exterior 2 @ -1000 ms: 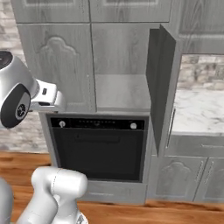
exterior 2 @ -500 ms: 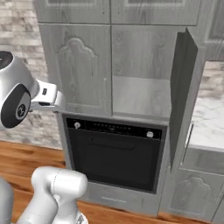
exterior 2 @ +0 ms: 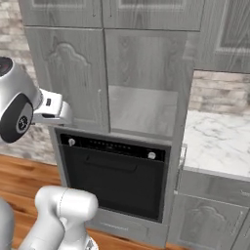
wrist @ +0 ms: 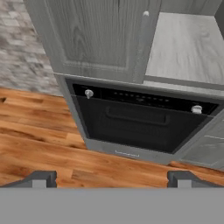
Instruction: Open the cabinet. Pick the sponge and place it next to the sink. Then close the cabinet.
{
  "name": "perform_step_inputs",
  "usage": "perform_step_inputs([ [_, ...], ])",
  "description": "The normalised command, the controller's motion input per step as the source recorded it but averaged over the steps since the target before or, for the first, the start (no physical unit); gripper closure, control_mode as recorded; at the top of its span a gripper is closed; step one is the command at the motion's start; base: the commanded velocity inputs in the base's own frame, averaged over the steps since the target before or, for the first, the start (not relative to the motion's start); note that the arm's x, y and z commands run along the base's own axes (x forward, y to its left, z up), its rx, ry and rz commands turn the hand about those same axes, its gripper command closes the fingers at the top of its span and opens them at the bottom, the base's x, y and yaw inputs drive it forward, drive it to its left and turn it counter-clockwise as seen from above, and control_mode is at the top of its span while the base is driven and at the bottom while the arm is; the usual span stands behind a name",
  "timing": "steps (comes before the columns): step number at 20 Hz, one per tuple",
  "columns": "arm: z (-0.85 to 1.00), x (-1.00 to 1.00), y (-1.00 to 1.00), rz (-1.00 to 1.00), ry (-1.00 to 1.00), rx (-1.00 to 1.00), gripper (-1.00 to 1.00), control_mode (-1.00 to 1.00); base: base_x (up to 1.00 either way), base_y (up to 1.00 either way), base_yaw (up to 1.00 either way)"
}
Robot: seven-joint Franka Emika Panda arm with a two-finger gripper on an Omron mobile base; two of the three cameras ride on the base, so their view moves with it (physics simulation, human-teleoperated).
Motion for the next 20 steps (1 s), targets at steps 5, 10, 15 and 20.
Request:
perform_step_inputs([
  [5,0.0,0.0,0.0,0.0,0.0,0.0,-1.0,1.0,0.07,-0.24,0.0],
  [10,0.0,0.0,0.0,0.0,0.0,0.0,-1.0,1.0,0.41,0.04,-0.16],
  [15,0.0,0.0,0.0,0.0,0.0,0.0,-1.0,1.0,0.25,0.22,-0.16],
  [20,0.0,0.0,0.0,0.0,0.0,0.0,-1.0,1.0,0.0,0.33,-0.04],
])
